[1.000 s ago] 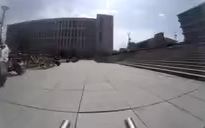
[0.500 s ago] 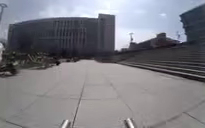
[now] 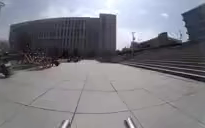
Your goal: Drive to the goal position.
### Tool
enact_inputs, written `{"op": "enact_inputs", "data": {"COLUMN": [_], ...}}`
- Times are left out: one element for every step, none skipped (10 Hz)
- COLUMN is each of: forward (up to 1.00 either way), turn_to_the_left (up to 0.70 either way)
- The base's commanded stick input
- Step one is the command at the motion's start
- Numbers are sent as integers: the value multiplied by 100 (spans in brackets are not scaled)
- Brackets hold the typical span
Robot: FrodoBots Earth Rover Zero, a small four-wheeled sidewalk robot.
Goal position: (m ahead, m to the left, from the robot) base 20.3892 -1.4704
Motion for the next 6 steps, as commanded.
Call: {"op": "enact_inputs", "data": {"forward": [85, 85, 85, 85, 85, 85], "turn_to_the_left": [0, 0, 0, -6, -34, -34]}}
